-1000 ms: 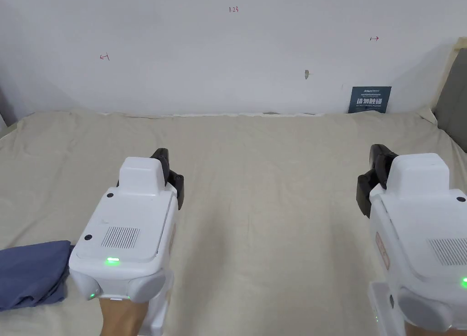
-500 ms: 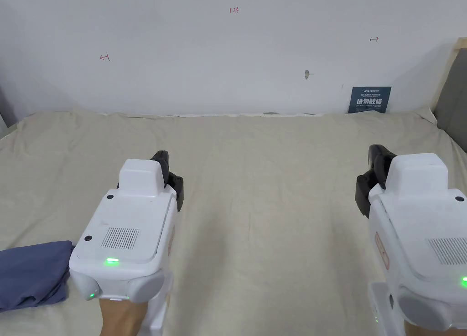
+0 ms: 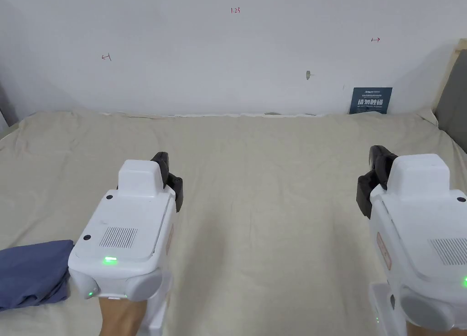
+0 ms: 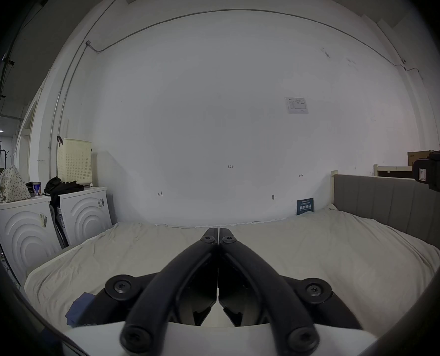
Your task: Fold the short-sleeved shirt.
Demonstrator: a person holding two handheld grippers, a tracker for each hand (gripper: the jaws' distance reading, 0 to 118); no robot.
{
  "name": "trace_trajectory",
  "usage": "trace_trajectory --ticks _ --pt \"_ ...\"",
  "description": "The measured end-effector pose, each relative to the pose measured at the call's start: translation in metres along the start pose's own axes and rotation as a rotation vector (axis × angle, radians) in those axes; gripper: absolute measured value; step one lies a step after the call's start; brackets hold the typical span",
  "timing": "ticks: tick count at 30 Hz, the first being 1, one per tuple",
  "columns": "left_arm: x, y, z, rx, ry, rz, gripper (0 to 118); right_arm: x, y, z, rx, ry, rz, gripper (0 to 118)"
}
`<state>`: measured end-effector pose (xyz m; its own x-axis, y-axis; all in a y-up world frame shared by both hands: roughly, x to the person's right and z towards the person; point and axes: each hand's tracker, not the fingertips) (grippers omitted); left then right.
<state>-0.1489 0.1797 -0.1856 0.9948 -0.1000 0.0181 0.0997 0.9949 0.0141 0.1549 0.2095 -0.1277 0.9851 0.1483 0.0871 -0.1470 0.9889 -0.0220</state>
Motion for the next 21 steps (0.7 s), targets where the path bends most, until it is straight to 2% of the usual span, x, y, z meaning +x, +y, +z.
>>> trace_trajectory --ticks 21 --pt "-0.0006 -0.0003 -0.0003 0.0 -0.002 -0.01 0 -0.0019 0.0024 -0.0002 0.007 -0.004 -0.003 2"
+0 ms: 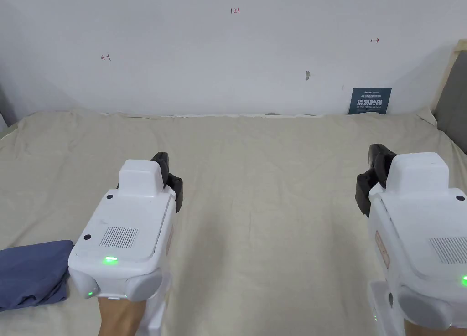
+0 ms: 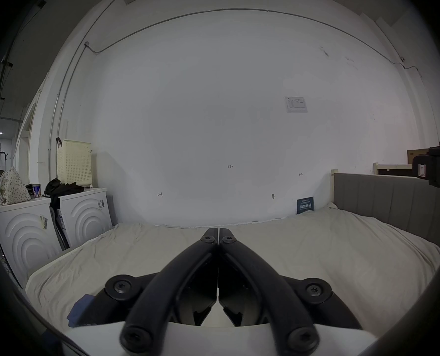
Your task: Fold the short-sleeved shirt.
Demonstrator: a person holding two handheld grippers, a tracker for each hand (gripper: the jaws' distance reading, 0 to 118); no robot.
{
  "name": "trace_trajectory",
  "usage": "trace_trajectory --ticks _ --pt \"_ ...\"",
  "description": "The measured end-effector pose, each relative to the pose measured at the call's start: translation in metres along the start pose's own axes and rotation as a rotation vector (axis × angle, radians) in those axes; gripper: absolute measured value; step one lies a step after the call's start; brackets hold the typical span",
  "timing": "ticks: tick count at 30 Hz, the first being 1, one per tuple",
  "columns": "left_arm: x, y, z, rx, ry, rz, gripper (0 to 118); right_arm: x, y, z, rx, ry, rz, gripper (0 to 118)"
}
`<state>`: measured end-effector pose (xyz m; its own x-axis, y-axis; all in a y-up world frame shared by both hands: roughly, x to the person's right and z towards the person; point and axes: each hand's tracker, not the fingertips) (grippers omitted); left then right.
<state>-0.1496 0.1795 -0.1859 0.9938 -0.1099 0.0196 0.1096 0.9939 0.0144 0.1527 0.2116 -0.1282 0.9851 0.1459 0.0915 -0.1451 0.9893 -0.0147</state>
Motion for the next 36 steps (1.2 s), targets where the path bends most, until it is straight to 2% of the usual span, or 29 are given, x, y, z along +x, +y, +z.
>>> trace_trajectory --ticks 4,5,6,7,8,9,10,11,12,13,16,22,36 --pt "-0.0003 0.0004 0.0002 0.003 -0.002 -0.004 1 -0.0004 -0.0001 -0.0002 -0.002 -0.001 0.0 2" --pt "-0.0004 0.0005 0.0004 0.007 -0.002 -0.001 2 -0.0005 -0.0001 -0.0002 -0.004 -0.003 -0.002 4" --pt "-0.0008 0.0007 0.0009 0.012 0.001 0.004 9 -0.0006 -0.0002 0.0 -0.004 -0.007 -0.002 13" --pt "-0.0017 0.0008 0.0015 0.016 0.002 0.014 23 -0.0005 -0.0003 0.0001 -0.004 -0.009 -0.001 24" --pt "-0.0029 0.0013 0.0015 0.015 -0.001 0.025 57 0.0002 -0.0002 0.0002 -0.009 -0.004 -0.006 45" --pt "-0.0043 0.0022 0.0009 0.008 -0.005 0.037 81 0.0011 0.0001 0.0 -0.015 0.003 -0.012 63" --pt "-0.0055 0.003 -0.0005 -0.003 -0.018 0.046 102 0.0016 0.0 -0.0002 -0.016 0.003 -0.016 79" --pt "-0.0053 0.0031 -0.0007 -0.004 -0.018 0.048 118 0.0017 -0.0003 -0.0003 -0.015 0.001 -0.02 98" --pt "-0.0045 0.0026 -0.0004 -0.001 -0.014 0.047 118 0.0018 -0.0006 -0.0005 -0.014 -0.004 -0.022 111" --pt "-0.0039 0.0021 0.0008 0.013 -0.005 0.04 118 0.0019 -0.0009 -0.0008 -0.013 -0.011 -0.024 118" --pt "-0.0031 0.0019 0.0039 0.021 0.0 0.029 118 0.0024 -0.0024 0.001 0.003 -0.046 -0.016 118" --pt "-0.0031 -0.0003 0.0057 0.021 0.015 0.023 118 0.0035 -0.0025 0.0019 -0.005 -0.033 -0.036 118" --pt "-0.0029 0.0013 0.0072 0.031 0.018 0.03 118 0.0016 -0.0006 0.0032 0.0 -0.026 -0.025 118"
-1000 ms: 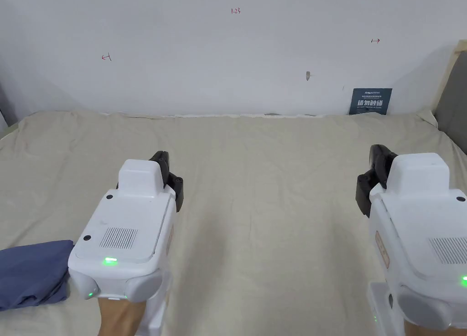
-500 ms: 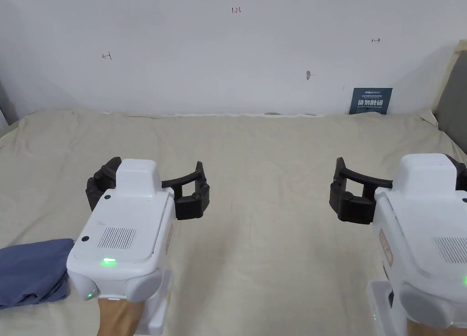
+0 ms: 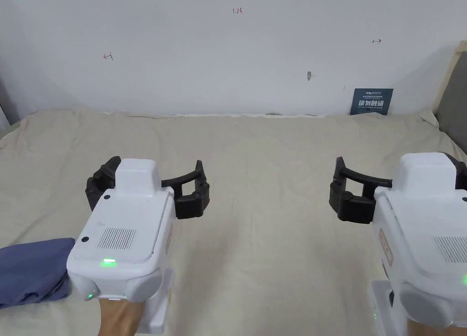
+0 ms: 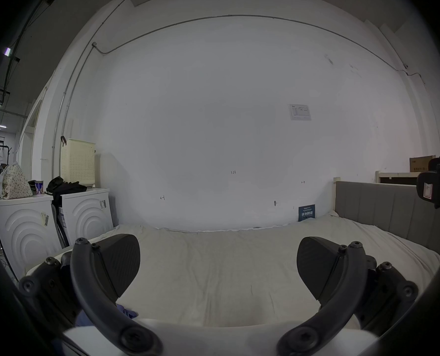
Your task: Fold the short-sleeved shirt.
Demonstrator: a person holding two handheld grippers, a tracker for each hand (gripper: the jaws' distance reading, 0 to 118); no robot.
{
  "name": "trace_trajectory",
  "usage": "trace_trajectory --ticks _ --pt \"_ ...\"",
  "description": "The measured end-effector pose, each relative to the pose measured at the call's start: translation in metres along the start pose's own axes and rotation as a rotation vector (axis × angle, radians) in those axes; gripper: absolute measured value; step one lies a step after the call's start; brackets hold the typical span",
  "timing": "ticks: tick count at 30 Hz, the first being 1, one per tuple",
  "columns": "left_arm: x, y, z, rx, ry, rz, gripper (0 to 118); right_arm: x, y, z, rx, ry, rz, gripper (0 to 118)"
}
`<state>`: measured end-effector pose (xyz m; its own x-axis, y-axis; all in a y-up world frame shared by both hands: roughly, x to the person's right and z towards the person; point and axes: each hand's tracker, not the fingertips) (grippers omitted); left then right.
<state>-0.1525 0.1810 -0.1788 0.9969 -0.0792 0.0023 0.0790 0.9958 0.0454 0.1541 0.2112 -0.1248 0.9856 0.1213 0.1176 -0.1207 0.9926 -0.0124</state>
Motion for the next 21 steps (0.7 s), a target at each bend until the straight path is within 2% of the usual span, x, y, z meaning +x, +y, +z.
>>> trace_trajectory --ticks 21 --pt "-0.0018 -0.0009 -0.0009 0.004 -0.002 0.008 118 -0.0021 0.0004 -0.0015 -0.002 0.005 -0.003 118"
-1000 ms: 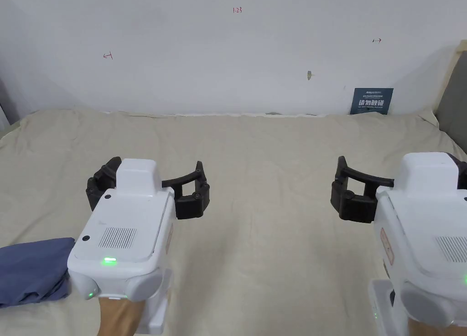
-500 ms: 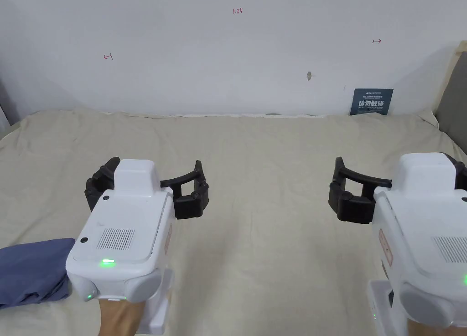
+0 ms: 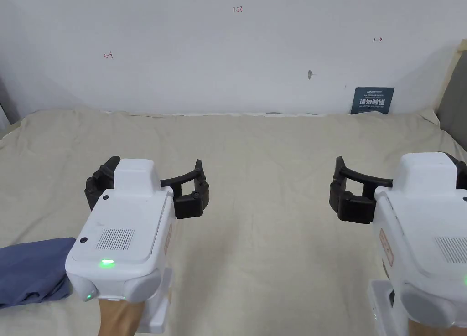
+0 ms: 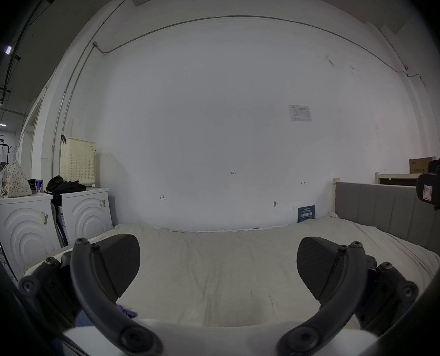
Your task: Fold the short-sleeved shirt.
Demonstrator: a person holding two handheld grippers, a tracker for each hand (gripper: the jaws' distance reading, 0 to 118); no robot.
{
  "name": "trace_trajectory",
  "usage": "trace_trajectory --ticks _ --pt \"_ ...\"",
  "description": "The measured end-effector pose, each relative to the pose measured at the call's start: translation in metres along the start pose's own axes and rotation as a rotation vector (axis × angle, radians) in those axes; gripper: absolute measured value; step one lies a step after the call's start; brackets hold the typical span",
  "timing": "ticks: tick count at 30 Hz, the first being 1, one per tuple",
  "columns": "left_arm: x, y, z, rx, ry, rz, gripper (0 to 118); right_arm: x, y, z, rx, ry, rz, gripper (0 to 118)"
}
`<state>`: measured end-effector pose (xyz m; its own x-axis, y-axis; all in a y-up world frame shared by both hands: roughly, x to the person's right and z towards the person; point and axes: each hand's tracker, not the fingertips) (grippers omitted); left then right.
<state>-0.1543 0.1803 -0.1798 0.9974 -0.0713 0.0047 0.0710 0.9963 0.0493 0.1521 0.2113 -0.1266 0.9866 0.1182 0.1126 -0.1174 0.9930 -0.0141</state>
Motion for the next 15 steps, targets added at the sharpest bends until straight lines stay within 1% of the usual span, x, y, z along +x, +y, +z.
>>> trace_trajectory --ticks 15 --pt "-0.0004 -0.0005 -0.0009 0.002 -0.001 0.001 118 0.0015 -0.0009 -0.0004 0.004 -0.014 0.0 118"
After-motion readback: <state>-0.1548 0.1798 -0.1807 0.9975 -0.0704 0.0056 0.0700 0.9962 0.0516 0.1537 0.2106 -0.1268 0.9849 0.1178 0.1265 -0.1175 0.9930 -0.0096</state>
